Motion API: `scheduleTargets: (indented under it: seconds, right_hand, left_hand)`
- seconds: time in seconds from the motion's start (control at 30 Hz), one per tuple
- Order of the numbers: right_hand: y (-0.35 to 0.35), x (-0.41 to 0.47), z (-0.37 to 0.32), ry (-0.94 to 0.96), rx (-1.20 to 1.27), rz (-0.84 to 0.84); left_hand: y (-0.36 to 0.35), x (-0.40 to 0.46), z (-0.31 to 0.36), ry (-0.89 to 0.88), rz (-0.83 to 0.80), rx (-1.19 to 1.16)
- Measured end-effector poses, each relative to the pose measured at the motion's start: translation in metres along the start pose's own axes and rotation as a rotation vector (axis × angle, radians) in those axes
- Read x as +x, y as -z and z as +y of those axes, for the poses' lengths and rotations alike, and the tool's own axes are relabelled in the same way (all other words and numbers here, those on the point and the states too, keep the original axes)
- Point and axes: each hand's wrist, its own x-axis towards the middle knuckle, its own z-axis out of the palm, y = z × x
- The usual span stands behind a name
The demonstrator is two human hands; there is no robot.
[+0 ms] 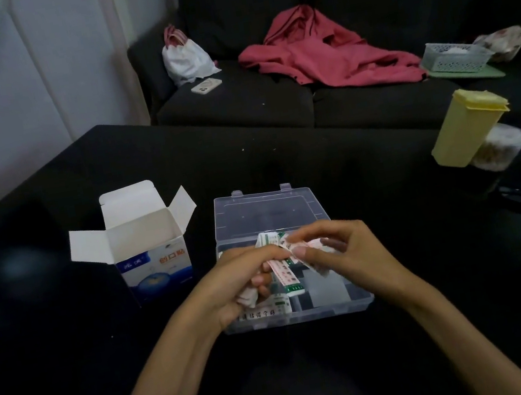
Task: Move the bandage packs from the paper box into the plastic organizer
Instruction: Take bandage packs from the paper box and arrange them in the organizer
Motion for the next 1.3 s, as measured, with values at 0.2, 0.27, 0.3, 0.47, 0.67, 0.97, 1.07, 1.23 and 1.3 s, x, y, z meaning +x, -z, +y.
scheduleTargets:
  seconds: [0.2, 0.27, 0.3, 0.47, 0.67, 0.97, 1.07, 1.23, 1.3]
  right_hand:
    - [0.018, 0.009, 0.001, -0.264, 0.229, -0.219]
    - [0.022, 0.011, 0.004, -0.271, 0.205, -0.283]
    - [0.023, 0.013, 0.005, -0.255, 0.177, -0.268]
    - [0.037, 0.019, 0.011, -0.158, -0.187, -0.151]
    - [0.024, 0.021, 0.025, -0.149, -0.515, -0.238]
    - [0.022, 0.043, 0.014, -0.177, -0.837, -0.453]
    - [0.019, 0.053, 0.006, -0.101, -0.982, -0.471]
    - [0.011, 0.054, 0.0, 0.049, -1.261, -0.468]
    - [0.01, 0.054, -0.001, 0.086, -1.319, -0.479]
  left_hand:
    - [-0.001, -0.001, 0.006, 0.012, -0.08, 0.135]
    - [0.001, 0.0, 0.007, -0.01, -0.092, 0.174]
    - [0.002, 0.0, 0.007, -0.035, -0.074, 0.191]
    - [0.011, 0.007, 0.011, -0.191, 0.253, 0.155]
    - [0.014, 0.01, 0.01, -0.23, 0.318, 0.148]
    - [0.015, 0.008, 0.01, -0.226, 0.316, 0.145]
    - [0.017, 0.008, 0.01, -0.226, 0.313, 0.139]
    - [0.018, 0.007, 0.01, -0.219, 0.311, 0.125]
    - [0.018, 0.006, 0.011, -0.214, 0.309, 0.124]
